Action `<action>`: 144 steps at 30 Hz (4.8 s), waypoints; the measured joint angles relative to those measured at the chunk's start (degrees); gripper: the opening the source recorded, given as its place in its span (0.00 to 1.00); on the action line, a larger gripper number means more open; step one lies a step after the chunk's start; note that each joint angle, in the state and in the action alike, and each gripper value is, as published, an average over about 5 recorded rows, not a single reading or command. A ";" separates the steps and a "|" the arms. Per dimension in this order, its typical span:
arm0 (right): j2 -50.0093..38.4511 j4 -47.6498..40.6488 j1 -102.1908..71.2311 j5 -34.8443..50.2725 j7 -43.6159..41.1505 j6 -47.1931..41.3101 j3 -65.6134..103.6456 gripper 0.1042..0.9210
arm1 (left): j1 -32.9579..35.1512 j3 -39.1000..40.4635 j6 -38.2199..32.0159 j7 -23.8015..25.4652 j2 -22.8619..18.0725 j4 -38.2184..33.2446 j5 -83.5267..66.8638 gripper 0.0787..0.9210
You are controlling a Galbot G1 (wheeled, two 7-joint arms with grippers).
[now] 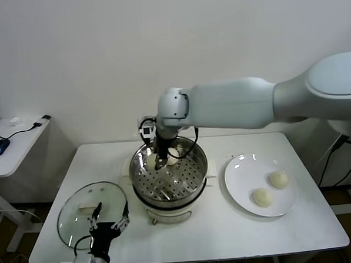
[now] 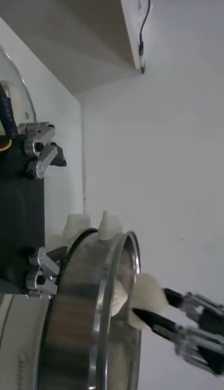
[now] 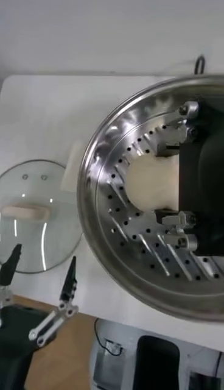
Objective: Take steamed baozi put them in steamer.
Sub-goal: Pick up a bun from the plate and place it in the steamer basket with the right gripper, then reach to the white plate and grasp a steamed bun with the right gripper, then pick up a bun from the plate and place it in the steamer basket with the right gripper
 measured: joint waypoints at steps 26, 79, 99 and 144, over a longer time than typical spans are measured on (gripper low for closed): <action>-1.51 -2.72 -2.48 -4.12 -2.58 2.67 1.70 0.88 | 0.26 0.50 -0.49 -0.21 -0.24 -0.73 0.13 0.88; -47.45 6.61 -17.34 -37.93 -13.65 13.96 4.06 0.88 | 0.14 -0.79 0.31 -0.39 -1.58 0.43 0.91 0.88; -47.10 3.81 -25.09 -40.16 -12.27 12.91 11.28 0.64 | 0.35 -0.48 0.53 -0.47 -1.64 0.11 0.87 0.88; -15.49 12.88 6.16 -47.46 -17.58 55.87 2.05 0.62 | 1.49 -0.04 0.58 -0.53 -1.92 -2.14 2.10 0.88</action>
